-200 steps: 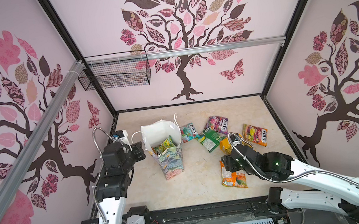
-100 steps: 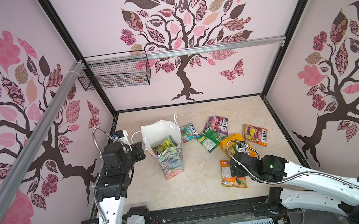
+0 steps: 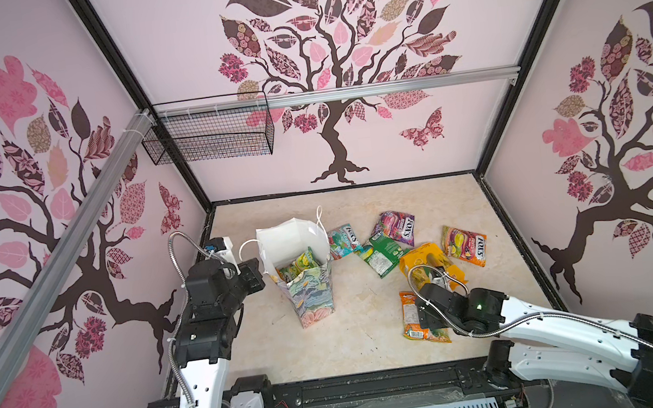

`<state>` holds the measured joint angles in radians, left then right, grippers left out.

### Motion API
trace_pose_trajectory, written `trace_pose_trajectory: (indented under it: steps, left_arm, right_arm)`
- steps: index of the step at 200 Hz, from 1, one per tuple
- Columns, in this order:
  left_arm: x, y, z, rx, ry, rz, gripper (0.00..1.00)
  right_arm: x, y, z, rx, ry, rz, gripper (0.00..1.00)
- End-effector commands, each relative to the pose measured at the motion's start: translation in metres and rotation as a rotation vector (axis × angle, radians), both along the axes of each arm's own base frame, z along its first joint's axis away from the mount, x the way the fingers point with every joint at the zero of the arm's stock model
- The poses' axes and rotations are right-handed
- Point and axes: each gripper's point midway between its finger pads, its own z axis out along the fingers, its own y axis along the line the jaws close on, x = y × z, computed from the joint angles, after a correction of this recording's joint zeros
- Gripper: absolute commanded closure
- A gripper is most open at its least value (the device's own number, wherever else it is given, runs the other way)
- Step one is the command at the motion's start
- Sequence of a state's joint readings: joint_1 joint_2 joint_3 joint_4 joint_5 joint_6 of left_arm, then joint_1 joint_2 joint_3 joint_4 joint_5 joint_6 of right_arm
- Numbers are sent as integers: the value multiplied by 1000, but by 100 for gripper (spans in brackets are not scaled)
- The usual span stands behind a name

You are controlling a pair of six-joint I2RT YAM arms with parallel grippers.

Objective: Place the snacks into the paper bag
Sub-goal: 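Withdraw the right gripper and move it over the orange FOX'S Fruits bag, then lower the right gripper and close it on the orange FOX'S Fruits bag edge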

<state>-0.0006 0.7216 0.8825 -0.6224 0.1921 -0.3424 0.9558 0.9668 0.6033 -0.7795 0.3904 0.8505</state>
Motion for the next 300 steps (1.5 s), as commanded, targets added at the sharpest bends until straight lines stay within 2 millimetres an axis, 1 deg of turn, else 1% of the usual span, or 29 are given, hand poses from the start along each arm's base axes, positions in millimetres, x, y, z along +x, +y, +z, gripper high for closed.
trace_pose_trajectory:
  steps: [1, 18, 41, 60, 85, 107, 144, 175, 198, 209, 227, 239, 256, 271, 280, 294, 300]
  left_arm:
    - [-1, -1, 11, 3, -33, -10, 97]
    - [-1, -1, 11, 4, -32, -10, 97]
    - [-1, -1, 11, 4, -32, -11, 97]
    - [-1, -1, 11, 4, -32, -9, 97]
    - [-1, 0, 11, 4, -30, -6, 97]
    - [-1, -1, 10, 2, -30, -8, 97]
    - [-1, 0, 11, 2, -33, -7, 97]
    - [-1, 0, 11, 2, -33, -6, 97]
    - [-1, -1, 11, 3, -31, -8, 97]
    - [-1, 0, 11, 4, -33, -7, 97]
    - [-1, 0, 11, 4, -31, -6, 97]
    - [-1, 0, 12, 5, -33, -5, 97]
    - [-1, 1, 11, 7, -32, -3, 97]
    - [-1, 1, 12, 7, -34, -2, 97]
    - [-1, 1, 12, 7, -33, -2, 97]
    - [-1, 0, 13, 6, -34, -4, 97]
    - [-1, 0, 13, 6, -36, -4, 97]
  right_arm:
    - [2, 9, 0, 70, -1, -10, 10]
    - [0, 13, -8, 111, 16, -2, 10]
    - [-6, 24, -20, 171, 55, 31, 10]
    - [-10, 35, -24, 221, 78, 70, 11]
    - [-15, 45, -29, 256, 112, 102, 12]
    - [-17, 66, -28, 333, 137, 158, 15]
    - [-17, 110, -26, 504, 174, 235, 21]
    - [-9, 134, -18, 505, 192, 294, 23]
    - [-3, 147, -6, 485, 172, 349, 24]
    - [-2, 149, -1, 459, 158, 367, 26]
    - [-3, 143, 3, 378, 139, 376, 31]
    - [-10, 134, 1, 287, 146, 380, 32]
    - [-13, 115, 3, 164, 131, 335, 33]
    - [-12, 102, 9, 154, 101, 301, 33]
    - [-9, 94, 12, 154, 62, 276, 35]
    - [-8, 90, 17, 183, 28, 273, 40]
    - [-8, 86, 17, 177, 29, 265, 40]
